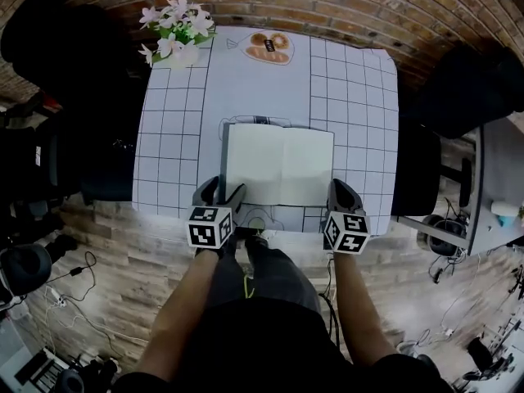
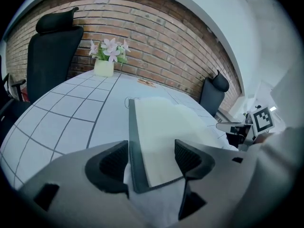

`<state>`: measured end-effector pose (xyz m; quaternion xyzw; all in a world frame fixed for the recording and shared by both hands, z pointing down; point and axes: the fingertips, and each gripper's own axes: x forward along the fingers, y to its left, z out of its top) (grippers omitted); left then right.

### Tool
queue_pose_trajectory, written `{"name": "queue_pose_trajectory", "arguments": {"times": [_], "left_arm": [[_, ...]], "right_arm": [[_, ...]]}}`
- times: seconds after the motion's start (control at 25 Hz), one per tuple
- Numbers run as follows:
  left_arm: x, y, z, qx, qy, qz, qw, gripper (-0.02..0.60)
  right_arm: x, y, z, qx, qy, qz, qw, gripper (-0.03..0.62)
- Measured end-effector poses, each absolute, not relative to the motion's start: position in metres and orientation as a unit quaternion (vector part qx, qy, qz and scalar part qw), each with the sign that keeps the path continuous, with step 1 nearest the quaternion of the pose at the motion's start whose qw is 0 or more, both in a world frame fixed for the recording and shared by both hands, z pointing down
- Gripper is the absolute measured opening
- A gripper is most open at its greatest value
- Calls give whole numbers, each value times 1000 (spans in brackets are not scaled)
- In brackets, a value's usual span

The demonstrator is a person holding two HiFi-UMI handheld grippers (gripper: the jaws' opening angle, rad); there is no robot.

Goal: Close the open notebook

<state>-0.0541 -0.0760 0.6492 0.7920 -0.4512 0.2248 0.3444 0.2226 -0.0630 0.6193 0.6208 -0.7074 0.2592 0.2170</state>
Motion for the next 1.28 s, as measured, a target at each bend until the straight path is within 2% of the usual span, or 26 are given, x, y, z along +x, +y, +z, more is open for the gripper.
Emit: {"name": "queue_pose_trajectory", "arguments": {"times": [0.32, 0.4, 0.44, 0.64, 0.72, 1.04, 1.2, 1.28], "left_arm": [[-54, -76, 647, 789, -445, 198, 374, 299], [-54, -76, 647, 789, -442, 194, 381, 299], [-55, -76, 646, 789, -441, 190, 384, 299], [-55, -76, 638, 789, -437, 147, 406, 299], [-53, -76, 635, 792, -433, 138, 408, 290], [-49, -77, 629, 794, -425, 104, 422, 269], [-63, -74, 646, 774, -448, 181, 409, 245], [-66, -73, 651, 767, -457, 206, 400, 210]], "right_arm": [[221, -67, 633, 590, -717, 335, 159, 18], [213, -67, 633, 569, -730, 347, 150, 135], [210, -66, 634, 561, -734, 350, 154, 167], [201, -63, 640, 540, -745, 344, 189, 156], [199, -64, 640, 533, -747, 351, 190, 176], [199, -64, 640, 537, -744, 347, 191, 181], [198, -64, 640, 539, -744, 345, 192, 181], [198, -64, 640, 537, -745, 345, 191, 181]]}}
